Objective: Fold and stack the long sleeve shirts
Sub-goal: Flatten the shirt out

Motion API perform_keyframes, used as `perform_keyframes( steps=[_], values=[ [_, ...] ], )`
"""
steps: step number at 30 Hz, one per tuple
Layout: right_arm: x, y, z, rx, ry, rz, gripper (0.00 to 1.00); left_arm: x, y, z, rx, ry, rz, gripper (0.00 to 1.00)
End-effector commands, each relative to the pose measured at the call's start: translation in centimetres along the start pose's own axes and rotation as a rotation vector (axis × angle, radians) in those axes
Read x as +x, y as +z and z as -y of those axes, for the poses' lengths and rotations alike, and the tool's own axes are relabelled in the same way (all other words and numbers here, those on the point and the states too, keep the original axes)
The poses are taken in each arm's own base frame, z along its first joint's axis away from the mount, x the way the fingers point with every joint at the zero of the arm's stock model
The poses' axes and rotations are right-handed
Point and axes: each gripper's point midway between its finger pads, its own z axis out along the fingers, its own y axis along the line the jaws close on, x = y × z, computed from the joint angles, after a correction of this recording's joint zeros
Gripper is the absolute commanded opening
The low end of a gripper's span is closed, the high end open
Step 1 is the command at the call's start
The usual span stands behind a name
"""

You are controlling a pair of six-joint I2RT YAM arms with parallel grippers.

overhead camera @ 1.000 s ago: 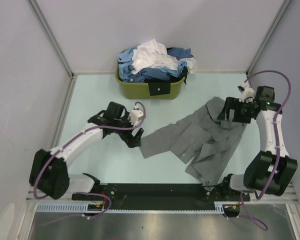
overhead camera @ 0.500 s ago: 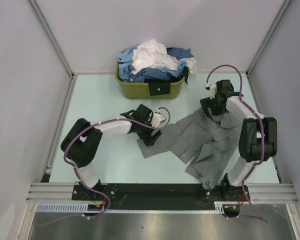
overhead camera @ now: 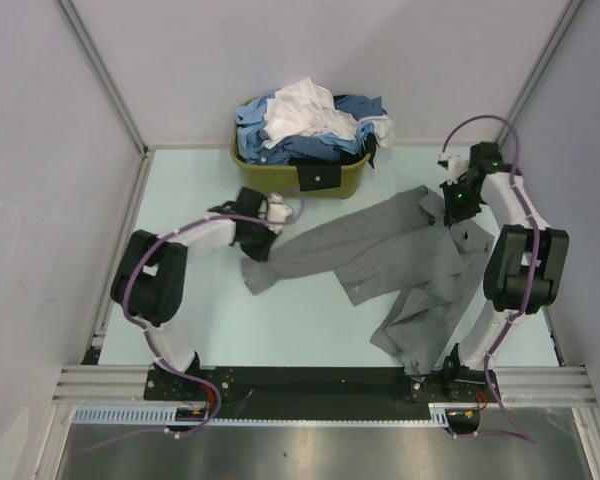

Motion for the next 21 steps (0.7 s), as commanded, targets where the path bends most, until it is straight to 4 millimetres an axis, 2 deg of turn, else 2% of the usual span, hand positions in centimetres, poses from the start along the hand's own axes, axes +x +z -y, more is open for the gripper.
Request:
perform_keyframes(
  steps=[1,2,5,8,11,12,13,14,15,16,17,18,19,21],
  values=[
    [-3.5,-11.7,-6.4,-0.324,-0.115,0.216,0.0,-0.8,-8.1,-5.6,-0.064,-0.088,0.119,0.0],
    [-3.5,-14.1,-8.2,-0.406,-0.15,0.232,0.0,-1.4,-9.8,-5.7,-0.068,-0.077,0.152,0.0],
    [-3.1,-17.4,-10.4,-0.48,-0.189,0.257,0.0,-3.4,-14.1,-6.5,-0.119,-0.041,0.253,0.0],
    [-2.2,-18.0,-10.3,-0.484,-0.215,0.246,0.01,-4.6,-17.4,-6.9,-0.171,-0.02,0.325,0.0],
    [-1.5,-17.4,-7.7,-0.456,-0.175,0.247,0.01,-5.1,-20.6,-7.3,-0.217,-0.023,0.398,0.0],
    [-1.5,-16.8,-6.6,-0.453,-0.163,0.243,0.01,-5.0,-22.1,-7.6,-0.248,-0.029,0.428,0.0],
    [-1.2,-16.6,-4.5,-0.43,-0.122,0.248,0.01,-5.1,-22.9,-7.9,-0.262,-0.036,0.45,0.0],
    [-1.2,-16.3,-3.5,-0.423,-0.111,0.252,0.01,-5.2,-23.9,-8.2,-0.278,-0.046,0.476,0.0],
    [-1.0,-15.8,-2.7,-0.421,-0.096,0.246,0.01,-4.9,-25.2,-9.1,-0.306,-0.077,0.507,0.0],
    [-0.5,-14.9,-1.6,-0.416,-0.089,0.24,0.04,-5.7,-27.5,-9.1,-0.321,-0.088,0.58,0.0],
    [0.2,-14.0,-1.0,-0.397,-0.095,0.205,0.07,-6.1,-28.9,-9.1,-0.332,-0.093,0.618,0.0],
    [0.8,-13.2,-0.6,-0.378,-0.106,0.177,0.11,-6.6,-30.0,-8.8,-0.328,-0.086,0.652,0.0],
    [1.5,-11.7,-0.2,-0.36,-0.127,0.149,0.3,-8.0,-32.1,-7.0,-0.284,-0.032,0.721,0.0],
    [2.0,-11.1,0.6,-0.331,-0.159,0.132,0.58,-9.6,-33.4,-4.1,-0.186,0.031,0.792,0.0]
  ],
)
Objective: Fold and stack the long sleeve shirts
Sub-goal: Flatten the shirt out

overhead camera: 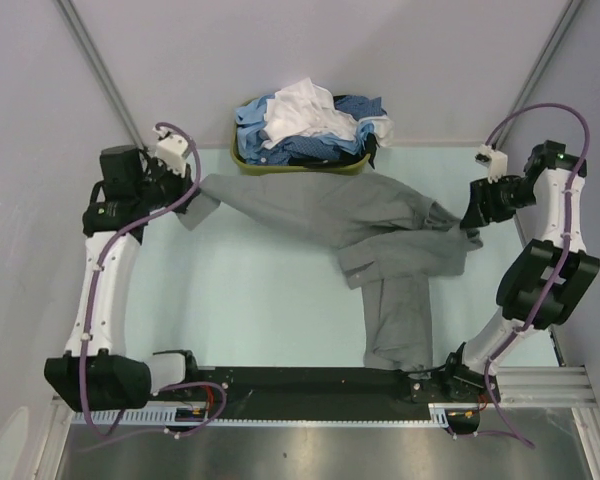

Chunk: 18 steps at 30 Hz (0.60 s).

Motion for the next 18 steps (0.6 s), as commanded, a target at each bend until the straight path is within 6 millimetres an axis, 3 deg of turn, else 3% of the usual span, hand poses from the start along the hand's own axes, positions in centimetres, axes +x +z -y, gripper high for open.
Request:
perform_keyframes(
  steps=[1,2,3,4,6,7,8,9,10,11,12,14,15,18],
  values=[
    [0.4,0.8,1.3,0.043,-0.123,-0.029,0.71,-9.0,-5.7,6.2,0.245,0.089,0.303,0.0],
    [-1.4,0.3,0.5,0.036,-0.139,0.032,0.76,-9.5,-6.1,7.1,0.284,0.105,0.32,0.0],
    [-2.7,0.1,-0.1,0.034,-0.161,0.073,0.79,-10.3,-6.5,9.8,0.369,0.154,0.344,0.0],
    [-4.8,0.1,-0.3,0.052,-0.214,0.134,0.81,-10.7,-6.9,11.0,0.408,0.2,0.363,0.0],
    [-7.9,0.7,-3.7,0.031,-0.301,0.213,0.85,-11.4,-8.1,13.6,0.489,0.284,0.41,0.0],
    [-10.0,0.9,-4.2,0.06,-0.376,0.275,0.89,-11.8,-8.4,14.1,0.496,0.318,0.432,0.0],
    [-10.3,1.4,-5.4,0.055,-0.416,0.293,0.9,-12.1,-8.9,14.6,0.515,0.337,0.452,0.0],
    [-11.2,2.8,-8.0,0.026,-0.492,0.305,0.92,-12.5,-9.3,14.8,0.525,0.354,0.471,0.0],
    [-12.5,3.3,-8.3,0.063,-0.553,0.338,0.95,-12.8,-9.7,15.0,0.531,0.365,0.482,0.0],
    [-12.8,3.8,-8.9,0.067,-0.593,0.342,0.96,-12.9,-10.0,15.1,0.536,0.373,0.492,0.0],
    [-12.9,5.4,-11.4,0.027,-0.663,0.333,0.98,-13.2,-10.4,15.2,0.536,0.386,0.504,0.0],
    [-13.3,6.7,-12.5,0.025,-0.699,0.323,0.99,-13.5,-10.8,15.3,0.538,0.389,0.514,0.0],
    [-13.1,8.3,-13.1,0.004,-0.681,0.299,0.99,-13.6,-11.2,15.6,0.553,0.397,0.525,0.0],
    [-13.4,10.7,-12.1,0.016,-0.659,0.284,0.99,-13.6,-12.1,16.4,0.596,0.416,0.545,0.0]
  ],
)
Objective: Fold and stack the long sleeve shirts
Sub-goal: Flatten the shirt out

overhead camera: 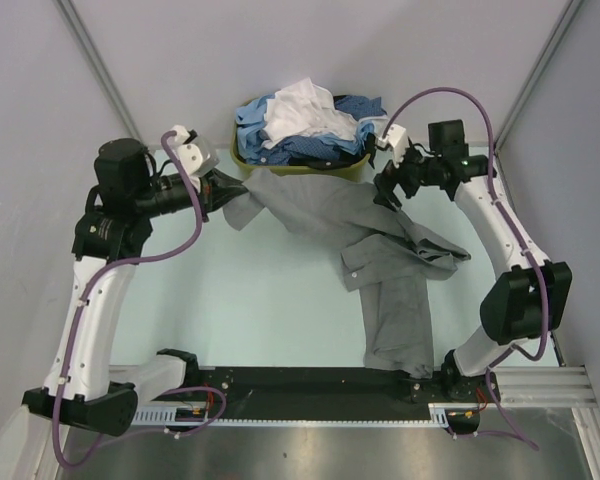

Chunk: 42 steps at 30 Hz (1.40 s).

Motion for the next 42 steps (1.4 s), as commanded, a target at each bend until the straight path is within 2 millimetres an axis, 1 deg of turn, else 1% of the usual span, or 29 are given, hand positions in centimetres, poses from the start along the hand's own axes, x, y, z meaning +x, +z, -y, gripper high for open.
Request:
perform_keyframes(
  steps=[1,3,6,7,9,10,11,12,14,15,16,17,18,19,21,22,23,24,25,26,27,28,29,30,33,34,35,37,42],
  values=[
    [1.1,3.0,3.5,0.095,0.021,-0.01,0.97,-3.7,-1.2,2.1,0.076,0.12,0.103,0.0],
    [1.7,3.8,3.6,0.077,0.05,-0.025,0.93,-3.9,-1.3,2.2,0.078,0.125,0.107,0.0],
    [2.7,5.0,2.9,0.019,0.099,-0.066,0.64,-4.1,-1.6,2.6,0.087,0.134,0.115,0.0],
    [2.9,5.0,2.7,0.004,0.116,-0.08,0.4,-4.4,-1.6,3.3,0.118,0.131,0.129,0.0],
    [1.5,4.1,3.6,0.02,0.128,-0.058,0.16,-4.8,-1.5,4.2,0.17,0.081,0.144,0.0],
    [1.0,3.4,3.7,0.016,0.152,-0.051,0.0,-5.0,-1.2,4.7,0.2,0.065,0.154,0.0],
    [-1.2,1.2,5.4,0.065,0.184,0.009,0.0,-4.9,-0.5,5.3,0.254,0.033,0.153,0.0],
    [-2.3,0.0,6.0,0.076,0.212,0.048,0.0,-5.6,0.3,7.6,0.341,0.023,0.164,0.0],
    [-5.8,-3.1,6.9,0.084,0.243,0.176,0.0,-5.7,2.6,9.9,0.41,0.02,0.147,0.0],
    [-7.6,-5.4,8.0,0.111,0.287,0.242,0.0,-6.0,4.8,13.9,0.55,0.029,0.139,0.0],
    [-8.5,-6.8,8.1,0.095,0.316,0.289,0.0,-6.0,5.9,15.9,0.607,0.039,0.127,0.0],
    [-8.9,-7.8,8.1,0.094,0.34,0.314,0.0,-6.1,7.0,17.7,0.646,0.056,0.113,0.02],
    [-9.1,-9.5,8.2,0.11,0.38,0.341,0.0,-5.9,8.8,21.7,0.766,0.06,0.092,0.08],
    [-9.1,-10.2,8.0,0.104,0.387,0.351,0.0,-5.8,9.4,23.3,0.822,0.056,0.083,0.22],
    [-8.0,-12.1,7.9,0.136,0.407,0.356,0.0,-4.3,11.5,25.5,0.886,0.04,0.046,0.32],
    [-7.7,-12.7,7.7,0.14,0.41,0.364,0.0,-3.4,12.5,25.3,0.858,0.018,0.029,0.37],
    [-7.5,-13.2,7.5,0.147,0.41,0.371,0.0,-2.2,13.6,23.6,0.785,-0.011,0.01,0.38],
    [-8.0,-14.4,6.9,0.16,0.383,0.389,0.0,1.6,15.0,22.8,0.746,-0.09,-0.032,0.45],
    [-7.5,-14.7,6.8,0.162,0.38,0.388,0.0,2.4,14.6,21.4,0.691,-0.127,-0.014,0.65],
    [-7.7,-15.0,6.4,0.162,0.371,0.393,0.0,4.8,15.1,18.0,0.591,-0.19,-0.024,0.67],
    [-8.3,-15.7,5.5,0.156,0.348,0.41,0.0,9.1,15.6,16.8,0.512,-0.281,-0.063,0.68],
    [-8.3,-15.8,5.2,0.148,0.349,0.414,0.0,11.0,15.5,15.6,0.464,-0.306,-0.075,0.71],
    [-8.7,-16.0,4.8,0.142,0.338,0.428,0.0,14.1,15.4,14.5,0.422,-0.321,-0.105,0.74],
    [-9.2,-16.6,4.3,0.146,0.324,0.445,0.0,15.6,15.7,13.5,0.359,-0.292,-0.132,0.75],
    [-9.5,-16.9,3.7,0.148,0.319,0.473,0.0,18.6,16.9,12.3,0.291,-0.226,-0.169,0.72],
    [-9.7,-17.3,3.2,0.15,0.327,0.483,0.0,20.6,17.9,11.8,0.262,-0.245,-0.215,0.72],
    [-10.0,-17.5,3.0,0.153,0.319,0.494,0.0,20.4,18.6,11.5,0.266,-0.244,-0.214,0.72],
    [-10.6,-18.2,2.3,0.15,0.308,0.51,0.0,22.5,20.0,12.0,0.307,-0.291,-0.264,0.7],
    [-12.7,-20.3,1.2,0.167,0.287,0.558,0.0,24.3,23.2,11.1,0.274,-0.368,-0.288,0.67]
  ],
)
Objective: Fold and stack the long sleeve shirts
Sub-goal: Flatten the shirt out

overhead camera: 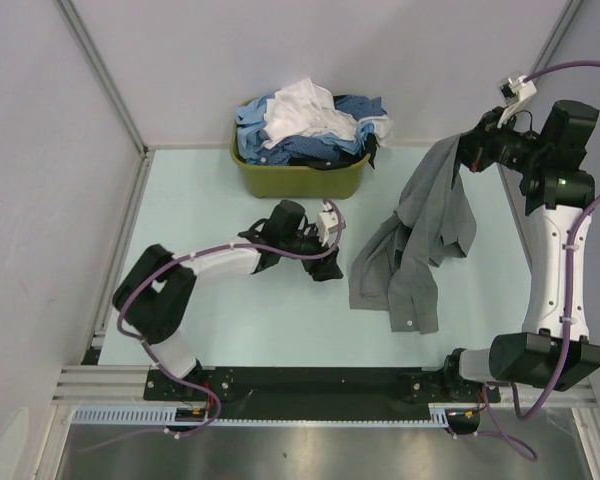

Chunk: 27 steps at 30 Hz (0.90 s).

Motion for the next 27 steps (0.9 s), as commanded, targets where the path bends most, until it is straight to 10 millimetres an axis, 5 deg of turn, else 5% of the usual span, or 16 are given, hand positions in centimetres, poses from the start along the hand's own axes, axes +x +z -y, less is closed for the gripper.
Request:
perform_keyframes(
  steps=[1,11,20,27],
  values=[
    [-5.1,-2.3,-3.6,-0.03,-0.105,0.127,0.0,-2.7,2.2,-1.8,-0.019,-0.008,0.09,0.67],
    [-7.7,-4.3,-5.8,-0.018,-0.126,0.186,0.0,-2.5,4.6,0.3,0.124,-0.054,0.123,0.66],
    [-7.3,-3.8,-5.0,-0.011,-0.11,0.188,0.0,-1.8,-0.1,3.9,0.144,-0.075,0.198,0.65],
    [-7.4,-3.6,-4.4,0.003,-0.112,0.204,0.0,0.4,0.9,8.0,0.19,-0.115,0.139,0.66]
  ],
)
